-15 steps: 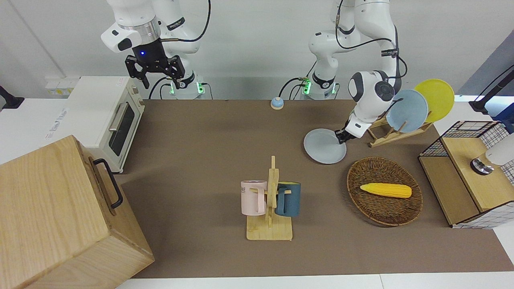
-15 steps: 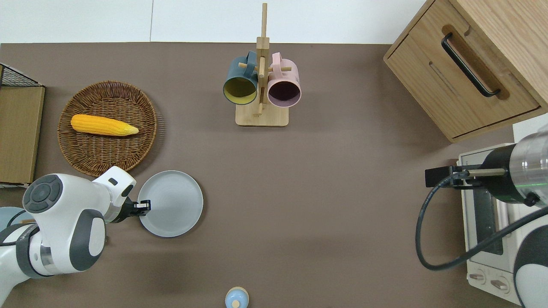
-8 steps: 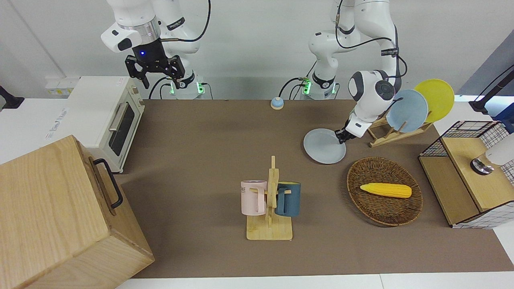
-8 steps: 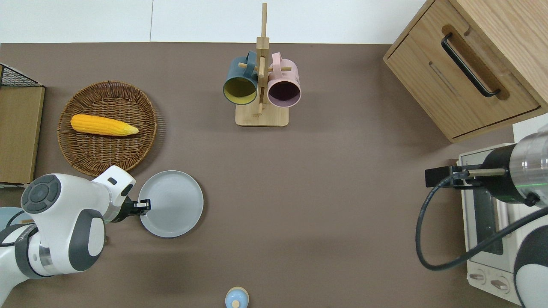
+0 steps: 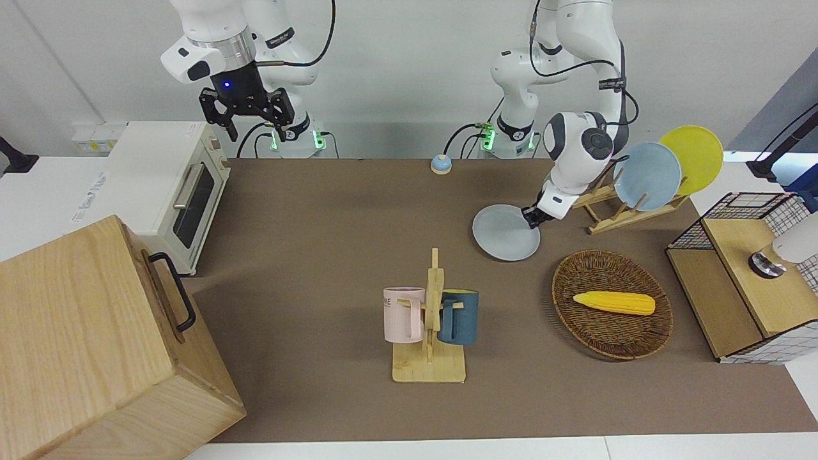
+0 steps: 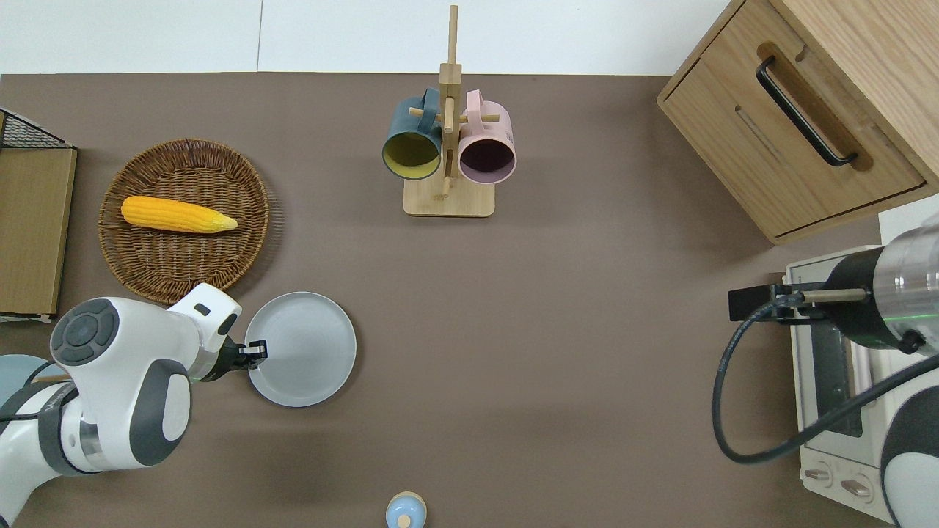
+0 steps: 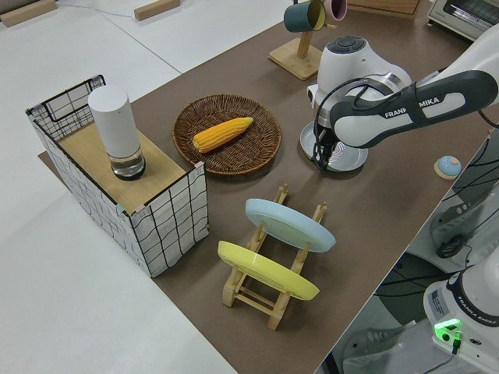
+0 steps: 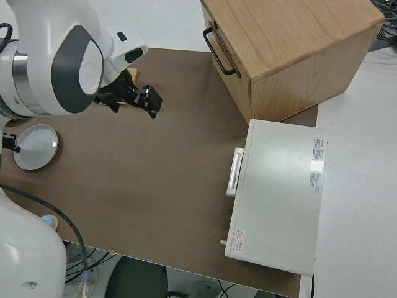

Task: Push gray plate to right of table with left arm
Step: 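Push the gray plate with the left gripper toward the toaster oven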

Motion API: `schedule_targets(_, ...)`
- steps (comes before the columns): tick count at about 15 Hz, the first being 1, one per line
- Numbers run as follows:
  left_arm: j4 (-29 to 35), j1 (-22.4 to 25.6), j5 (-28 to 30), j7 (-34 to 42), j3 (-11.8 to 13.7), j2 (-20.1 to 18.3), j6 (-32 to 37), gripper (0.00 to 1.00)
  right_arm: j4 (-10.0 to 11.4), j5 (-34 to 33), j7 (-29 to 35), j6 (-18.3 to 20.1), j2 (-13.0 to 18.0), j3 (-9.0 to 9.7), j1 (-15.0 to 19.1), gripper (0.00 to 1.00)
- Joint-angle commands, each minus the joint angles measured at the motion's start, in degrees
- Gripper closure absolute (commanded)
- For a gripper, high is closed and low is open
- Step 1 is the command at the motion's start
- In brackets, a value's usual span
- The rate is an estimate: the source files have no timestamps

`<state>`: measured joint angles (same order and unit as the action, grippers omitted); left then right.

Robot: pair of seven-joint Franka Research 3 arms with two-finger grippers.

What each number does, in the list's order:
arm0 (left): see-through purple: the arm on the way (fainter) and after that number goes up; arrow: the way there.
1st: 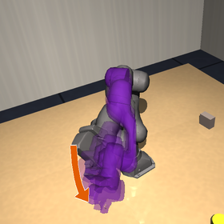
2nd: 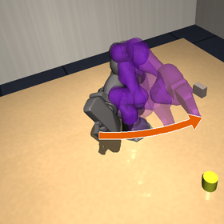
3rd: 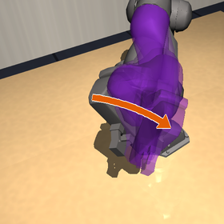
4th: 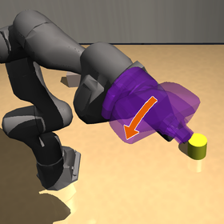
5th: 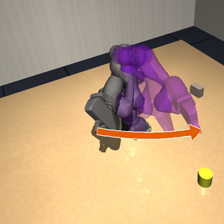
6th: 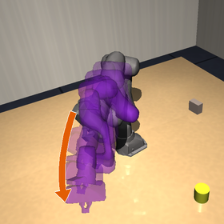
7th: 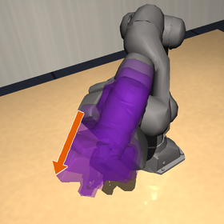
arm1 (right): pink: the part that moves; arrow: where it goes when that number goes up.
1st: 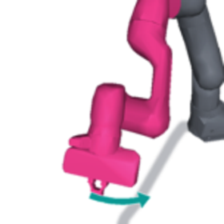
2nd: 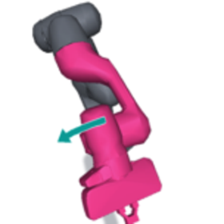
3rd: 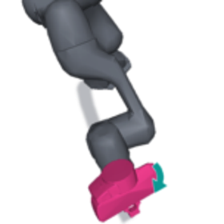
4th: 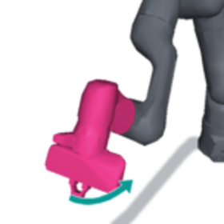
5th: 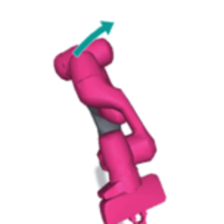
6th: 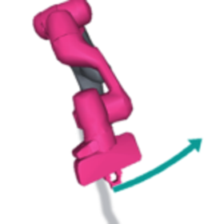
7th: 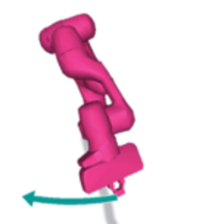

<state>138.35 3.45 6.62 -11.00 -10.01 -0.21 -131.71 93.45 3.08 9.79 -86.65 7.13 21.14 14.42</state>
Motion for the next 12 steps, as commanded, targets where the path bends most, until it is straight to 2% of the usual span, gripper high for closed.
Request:
schedule_targets(1,1.3,-4.1,2.9,-3.2,0.1,0.4,-0.7,1.00,1.6,1.2,0.7,0.0,1.6,0.83,1.4,0.005)
schedule_targets(7,1.3,-10.3,4.8,-11.6,-0.2,0.5,-0.7,1.00,1.6,1.2,0.6,0.0,1.6,0.83,1.4,0.005)
schedule_targets(12,1.2,-14.8,9.2,-17.0,-2.2,0.8,-2.0,1.00,1.6,1.2,0.6,0.0,1.6,0.83,1.4,0.005)
